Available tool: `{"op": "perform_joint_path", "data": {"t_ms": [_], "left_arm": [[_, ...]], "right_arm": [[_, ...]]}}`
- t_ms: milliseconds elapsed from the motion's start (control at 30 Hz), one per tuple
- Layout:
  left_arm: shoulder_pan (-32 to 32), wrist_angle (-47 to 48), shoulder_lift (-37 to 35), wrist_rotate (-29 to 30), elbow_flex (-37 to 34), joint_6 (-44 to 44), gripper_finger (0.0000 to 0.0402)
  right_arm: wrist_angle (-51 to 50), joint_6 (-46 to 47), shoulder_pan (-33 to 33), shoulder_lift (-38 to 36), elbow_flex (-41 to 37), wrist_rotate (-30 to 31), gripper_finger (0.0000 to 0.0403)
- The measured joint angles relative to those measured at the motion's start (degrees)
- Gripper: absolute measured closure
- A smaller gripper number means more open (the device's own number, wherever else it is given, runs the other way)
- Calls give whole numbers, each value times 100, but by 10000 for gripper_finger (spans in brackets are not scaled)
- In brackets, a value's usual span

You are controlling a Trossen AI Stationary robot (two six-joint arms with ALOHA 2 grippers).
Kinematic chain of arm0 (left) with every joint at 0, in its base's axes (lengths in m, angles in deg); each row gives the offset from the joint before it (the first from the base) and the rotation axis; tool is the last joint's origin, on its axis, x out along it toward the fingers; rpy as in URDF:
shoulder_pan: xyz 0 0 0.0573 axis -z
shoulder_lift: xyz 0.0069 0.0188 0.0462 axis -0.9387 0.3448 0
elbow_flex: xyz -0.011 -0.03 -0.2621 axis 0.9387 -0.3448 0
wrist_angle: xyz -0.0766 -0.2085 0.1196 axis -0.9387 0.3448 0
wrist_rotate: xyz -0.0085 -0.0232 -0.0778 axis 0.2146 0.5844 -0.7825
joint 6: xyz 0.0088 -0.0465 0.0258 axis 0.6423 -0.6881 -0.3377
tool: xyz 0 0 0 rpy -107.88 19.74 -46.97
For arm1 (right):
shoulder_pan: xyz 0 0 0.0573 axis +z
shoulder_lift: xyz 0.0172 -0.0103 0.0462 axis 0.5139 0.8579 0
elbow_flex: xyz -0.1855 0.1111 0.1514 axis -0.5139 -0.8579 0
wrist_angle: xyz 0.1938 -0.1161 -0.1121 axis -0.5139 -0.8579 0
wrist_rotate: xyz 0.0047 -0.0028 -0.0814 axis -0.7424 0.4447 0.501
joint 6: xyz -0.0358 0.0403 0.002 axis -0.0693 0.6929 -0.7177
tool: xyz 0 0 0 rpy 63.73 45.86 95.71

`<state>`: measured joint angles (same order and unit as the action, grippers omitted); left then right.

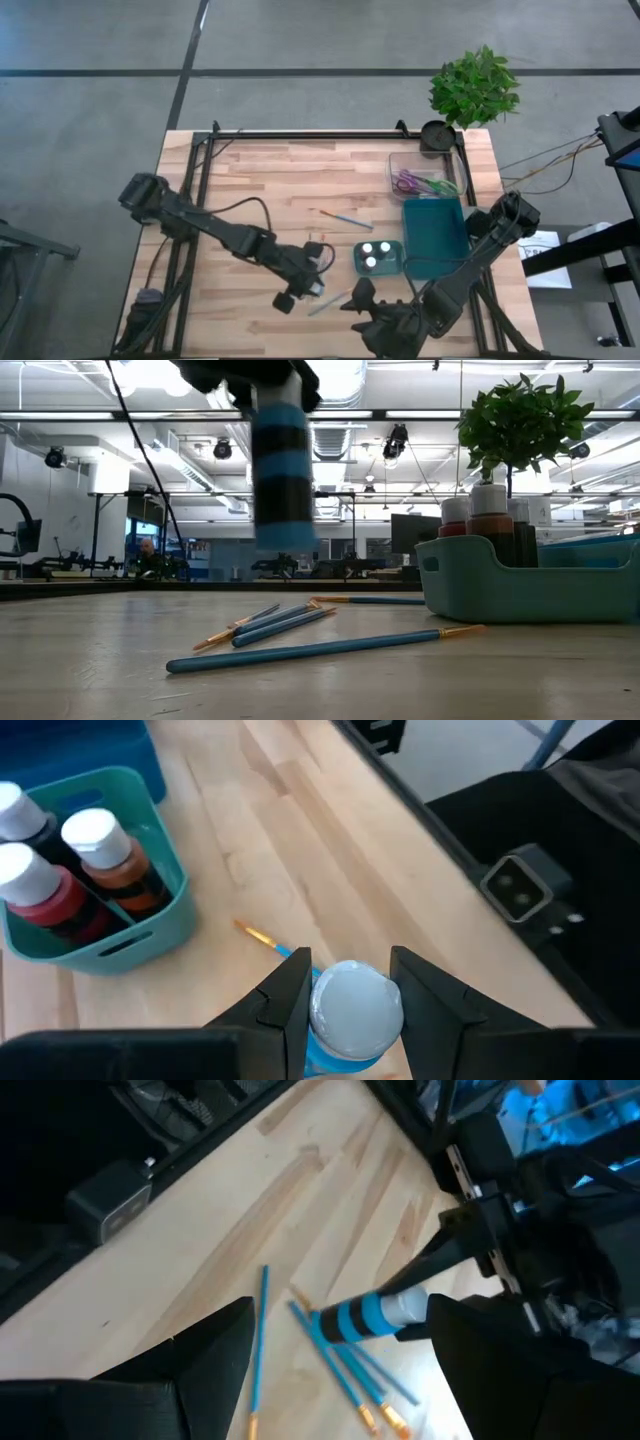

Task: Pick & Place Paint Supplies
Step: Put the blue paint bottle into the green bin

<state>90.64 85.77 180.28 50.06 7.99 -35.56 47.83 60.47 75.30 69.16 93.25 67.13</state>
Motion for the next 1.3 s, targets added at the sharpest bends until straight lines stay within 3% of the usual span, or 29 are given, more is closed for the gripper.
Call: {"op": "perform_joint_path", "data": {"t_ms": [467, 800, 1000, 1300], "left_arm": [[-141, 253, 949, -61, 698, 291, 268], [-141, 208, 991, -61, 693, 299, 285], [-141, 6, 991, -55, 547, 316, 251], [-149, -262, 986, -38, 429, 321, 242]], "right_arm": [[-718, 1436, 459, 0, -14, 62, 111], [-717, 1632, 703, -2, -26, 448, 111], [-718, 1639, 700, -2, -26, 458, 111], [-720, 1662, 700, -2, -26, 460, 111]]}}
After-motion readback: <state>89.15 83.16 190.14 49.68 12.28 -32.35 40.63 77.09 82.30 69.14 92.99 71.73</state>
